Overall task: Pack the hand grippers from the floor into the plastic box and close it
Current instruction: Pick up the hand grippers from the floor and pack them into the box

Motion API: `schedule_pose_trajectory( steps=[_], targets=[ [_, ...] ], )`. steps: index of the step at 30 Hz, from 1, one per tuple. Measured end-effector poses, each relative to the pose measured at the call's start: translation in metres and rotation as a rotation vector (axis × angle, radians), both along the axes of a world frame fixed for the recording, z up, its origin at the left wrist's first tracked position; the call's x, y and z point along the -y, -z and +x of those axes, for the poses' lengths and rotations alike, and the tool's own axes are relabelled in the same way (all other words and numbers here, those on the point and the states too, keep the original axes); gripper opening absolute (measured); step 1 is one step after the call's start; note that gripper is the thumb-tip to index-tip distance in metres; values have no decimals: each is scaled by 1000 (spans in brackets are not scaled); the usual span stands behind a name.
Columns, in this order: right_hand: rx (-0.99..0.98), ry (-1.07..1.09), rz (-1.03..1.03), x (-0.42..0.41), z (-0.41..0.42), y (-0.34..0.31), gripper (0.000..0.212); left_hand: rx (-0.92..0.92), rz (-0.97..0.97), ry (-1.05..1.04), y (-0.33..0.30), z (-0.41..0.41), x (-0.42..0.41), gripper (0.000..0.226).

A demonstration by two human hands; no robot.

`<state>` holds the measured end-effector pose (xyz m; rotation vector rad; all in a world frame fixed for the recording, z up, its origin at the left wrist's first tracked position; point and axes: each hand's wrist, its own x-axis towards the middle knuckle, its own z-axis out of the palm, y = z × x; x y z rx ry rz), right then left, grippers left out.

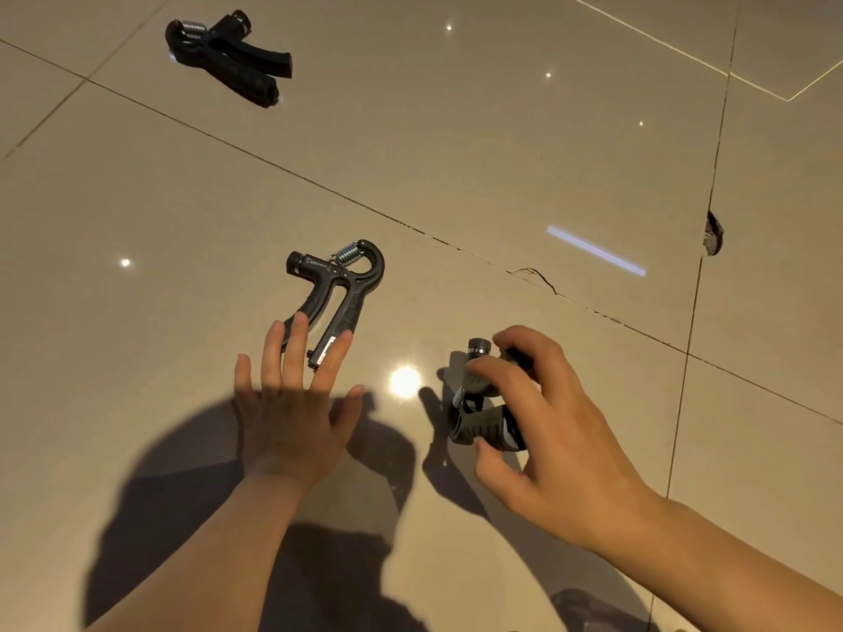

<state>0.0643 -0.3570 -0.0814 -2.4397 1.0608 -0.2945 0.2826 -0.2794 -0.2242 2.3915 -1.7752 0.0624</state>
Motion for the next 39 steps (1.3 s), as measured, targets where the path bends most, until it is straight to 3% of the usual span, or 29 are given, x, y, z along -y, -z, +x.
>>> schedule_pose_trajectory(
  steps=[5,9,16,21,30,35,39],
  targets=[
    [-8,-70,-81,-8,-9,7,47,-49,66,1,-9,1,2,58],
    [-2,-94,-102,-11,-18,12,45,-155,-29,-39,-16,3,6,52],
    [-14,93,-70,-8,-28,12,43,-515,-121,-150,-27,6,38,51],
    [-52,40,-124,-17,-36,21,40,-575,-142,-116,-47,-2,24,50],
    [70,51,-107,-32,-26,5,33,-447,-245,93,-116,-3,17,22],
    [151,87,-81,-41,-20,-38,36,-255,-159,346,-180,0,-7,41],
    [307,175,-21,-56,-19,-101,25,-130,-137,438,-240,-5,-30,49]
  ],
)
